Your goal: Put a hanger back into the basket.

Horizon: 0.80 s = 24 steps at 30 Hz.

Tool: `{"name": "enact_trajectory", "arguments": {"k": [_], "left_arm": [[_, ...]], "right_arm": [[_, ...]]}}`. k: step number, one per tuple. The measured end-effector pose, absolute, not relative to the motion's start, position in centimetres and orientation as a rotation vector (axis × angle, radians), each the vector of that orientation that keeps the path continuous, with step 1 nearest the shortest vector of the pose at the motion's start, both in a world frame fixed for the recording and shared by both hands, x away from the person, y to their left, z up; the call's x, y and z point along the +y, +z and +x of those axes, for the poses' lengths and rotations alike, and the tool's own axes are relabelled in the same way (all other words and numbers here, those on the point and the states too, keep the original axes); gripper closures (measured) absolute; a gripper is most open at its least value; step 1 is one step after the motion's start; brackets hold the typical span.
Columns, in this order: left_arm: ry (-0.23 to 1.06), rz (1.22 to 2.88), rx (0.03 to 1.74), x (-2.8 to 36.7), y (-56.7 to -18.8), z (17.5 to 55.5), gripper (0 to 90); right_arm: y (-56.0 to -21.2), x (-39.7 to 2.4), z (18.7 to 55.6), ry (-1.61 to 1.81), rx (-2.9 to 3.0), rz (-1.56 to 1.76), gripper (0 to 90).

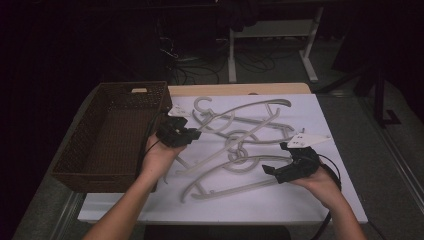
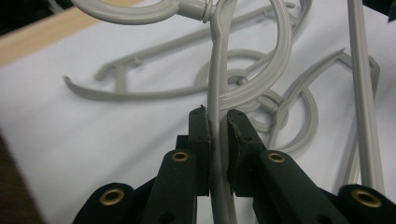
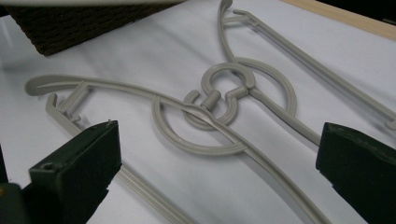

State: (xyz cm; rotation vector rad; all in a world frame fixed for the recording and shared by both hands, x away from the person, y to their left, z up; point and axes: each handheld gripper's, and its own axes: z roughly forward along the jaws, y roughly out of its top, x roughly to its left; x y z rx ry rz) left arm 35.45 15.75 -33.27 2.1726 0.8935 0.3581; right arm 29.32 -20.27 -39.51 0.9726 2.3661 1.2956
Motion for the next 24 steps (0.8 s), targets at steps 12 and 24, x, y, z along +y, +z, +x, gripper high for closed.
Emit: {"name": "enact_trajectory", "arguments": {"k": [12, 24], "left_arm": [[0.490, 2.178, 0.849, 22.3, -26.2, 37.1, 81.9], [0.619, 2.161, 0.990, 31.7, -25.7, 38.3, 82.0]], "right_arm": [[-40.0, -20.2, 29.3, 1.319, 2.367, 0.982, 0.0], [-40.0, -20.5, 29.6, 1.318, 2.351, 1.002, 0.0]]}}
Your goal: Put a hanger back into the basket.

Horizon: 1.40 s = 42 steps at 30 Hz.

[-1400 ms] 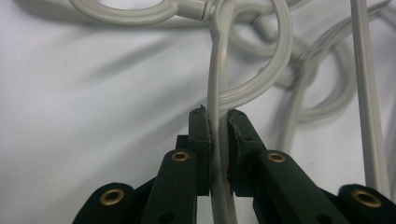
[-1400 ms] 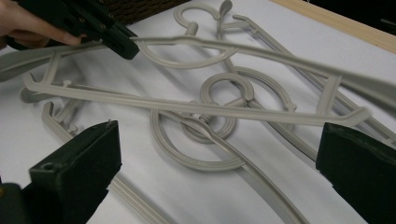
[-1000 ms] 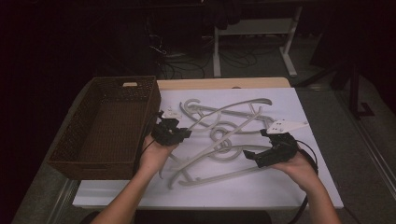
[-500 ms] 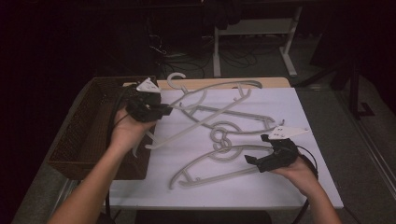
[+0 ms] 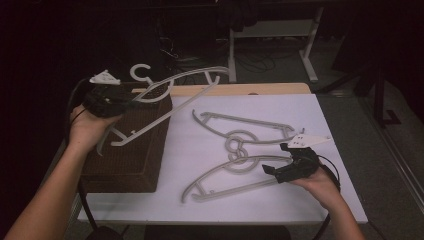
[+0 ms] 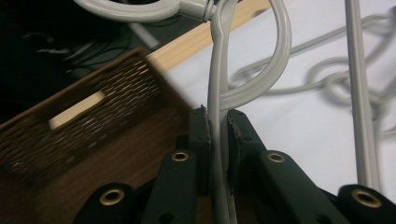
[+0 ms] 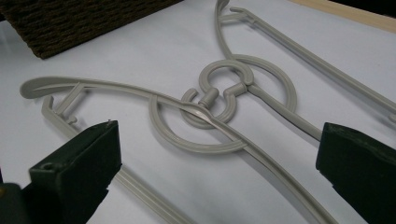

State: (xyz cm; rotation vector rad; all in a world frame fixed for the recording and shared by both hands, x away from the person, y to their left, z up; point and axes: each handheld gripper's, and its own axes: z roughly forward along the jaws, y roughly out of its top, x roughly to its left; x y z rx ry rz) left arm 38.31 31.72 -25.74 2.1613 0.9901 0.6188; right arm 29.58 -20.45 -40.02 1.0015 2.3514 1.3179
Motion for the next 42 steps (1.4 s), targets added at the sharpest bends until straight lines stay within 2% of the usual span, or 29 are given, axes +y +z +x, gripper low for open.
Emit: {"name": "enact_trajectory", "arguments": {"k": [11, 18, 32, 42], "left_arm": [[0.697, 2.130, 1.156, 40.0, -27.0, 37.7, 82.0], [0.722, 2.128, 1.249, 43.4, -28.6, 37.9, 81.9], [0.757, 2.116, 1.353, 44.8, -30.9, 38.7, 81.9], [0.740, 2.189, 1.358, 44.7, -32.7, 38.6, 81.4]], "right_arm": [[-40.0, -20.3, 29.7, 1.314, 2.349, 1.010, 0.0], [-40.1, -20.2, 29.8, 1.308, 2.351, 1.015, 0.0], [-40.1, -20.3, 29.7, 1.298, 2.354, 1.014, 0.0], [-40.1, -20.1, 29.8, 1.295, 2.357, 1.006, 0.0]]}}
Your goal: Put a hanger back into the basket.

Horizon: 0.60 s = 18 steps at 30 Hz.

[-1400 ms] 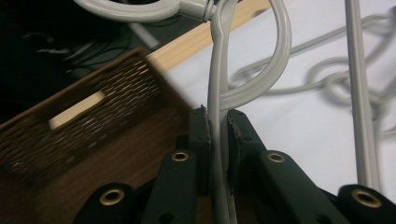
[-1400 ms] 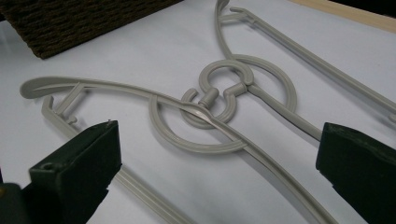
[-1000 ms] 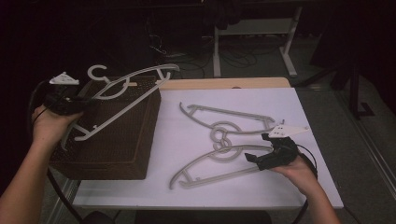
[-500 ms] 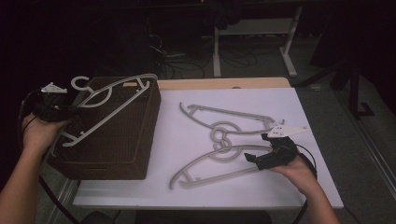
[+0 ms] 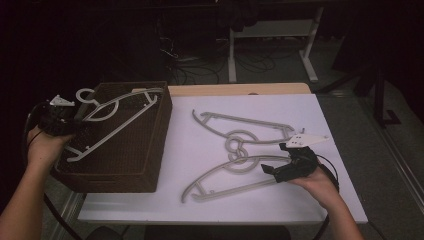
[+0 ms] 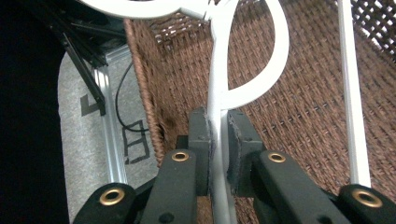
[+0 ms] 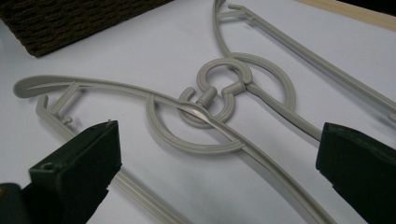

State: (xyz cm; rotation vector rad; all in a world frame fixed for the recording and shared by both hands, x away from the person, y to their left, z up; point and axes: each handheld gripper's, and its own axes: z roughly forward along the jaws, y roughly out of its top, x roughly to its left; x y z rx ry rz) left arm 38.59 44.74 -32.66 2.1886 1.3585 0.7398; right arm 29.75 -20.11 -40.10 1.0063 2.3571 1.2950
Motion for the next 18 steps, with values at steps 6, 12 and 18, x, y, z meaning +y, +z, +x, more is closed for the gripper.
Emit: {"name": "enact_trajectory", "arguments": {"k": [6, 12, 18], "left_arm": [[0.694, 2.201, 1.363, 44.4, -33.6, 38.6, 79.0], [0.662, 2.143, 1.348, 44.4, -33.5, 38.5, 67.8], [0.599, 2.079, 1.278, 43.2, -32.5, 38.1, 54.4]], "right_arm": [[-40.0, -20.1, 29.8, 1.295, 2.355, 1.007, 0.0], [-39.8, -20.0, 30.0, 1.299, 2.350, 1.007, 0.0], [-39.8, -19.9, 29.9, 1.300, 2.354, 1.003, 0.0]]}}
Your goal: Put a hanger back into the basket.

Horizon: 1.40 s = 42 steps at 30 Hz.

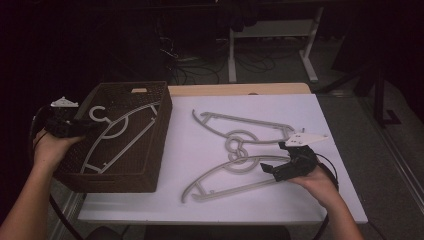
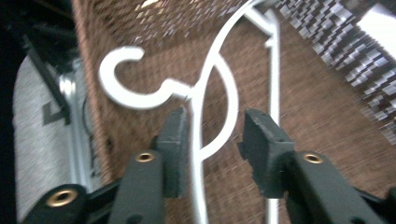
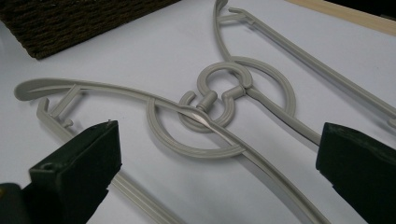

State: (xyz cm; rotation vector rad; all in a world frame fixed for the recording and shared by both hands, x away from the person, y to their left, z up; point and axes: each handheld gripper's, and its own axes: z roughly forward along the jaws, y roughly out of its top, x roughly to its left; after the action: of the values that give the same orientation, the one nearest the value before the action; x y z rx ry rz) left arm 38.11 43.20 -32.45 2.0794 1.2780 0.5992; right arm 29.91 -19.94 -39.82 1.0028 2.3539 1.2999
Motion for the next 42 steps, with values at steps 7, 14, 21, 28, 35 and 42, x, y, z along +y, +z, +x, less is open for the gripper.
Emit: {"name": "enact_trajectory", "arguments": {"k": [7, 14, 21, 28, 35, 42], "left_arm": [[0.487, 2.017, 1.159, 40.3, -31.0, 37.9, 42.2], [0.416, 1.978, 1.027, 36.6, -29.8, 37.5, 28.6], [0.333, 1.975, 0.903, 32.5, -29.5, 37.2, 15.9], [0.256, 1.975, 0.783, 27.6, -29.3, 36.1, 13.1], [0.206, 2.004, 0.690, 22.3, -30.4, 34.9, 11.3], [0.136, 2.026, 0.624, 17.8, -33.4, 34.4, 11.3]], "right_arm": [[-39.7, -20.0, 29.8, 1.304, 2.352, 0.996, 0.0], [-39.6, -20.1, 29.6, 1.309, 2.350, 0.994, 0.0], [-39.6, -20.2, 29.7, 1.306, 2.348, 1.001, 0.0], [-39.7, -20.1, 29.9, 1.307, 2.356, 1.000, 0.0], [-39.8, -20.1, 30.1, 1.306, 2.361, 0.988, 0.0], [-40.1, -20.0, 30.3, 1.275, 2.379, 0.988, 0.0]]}}
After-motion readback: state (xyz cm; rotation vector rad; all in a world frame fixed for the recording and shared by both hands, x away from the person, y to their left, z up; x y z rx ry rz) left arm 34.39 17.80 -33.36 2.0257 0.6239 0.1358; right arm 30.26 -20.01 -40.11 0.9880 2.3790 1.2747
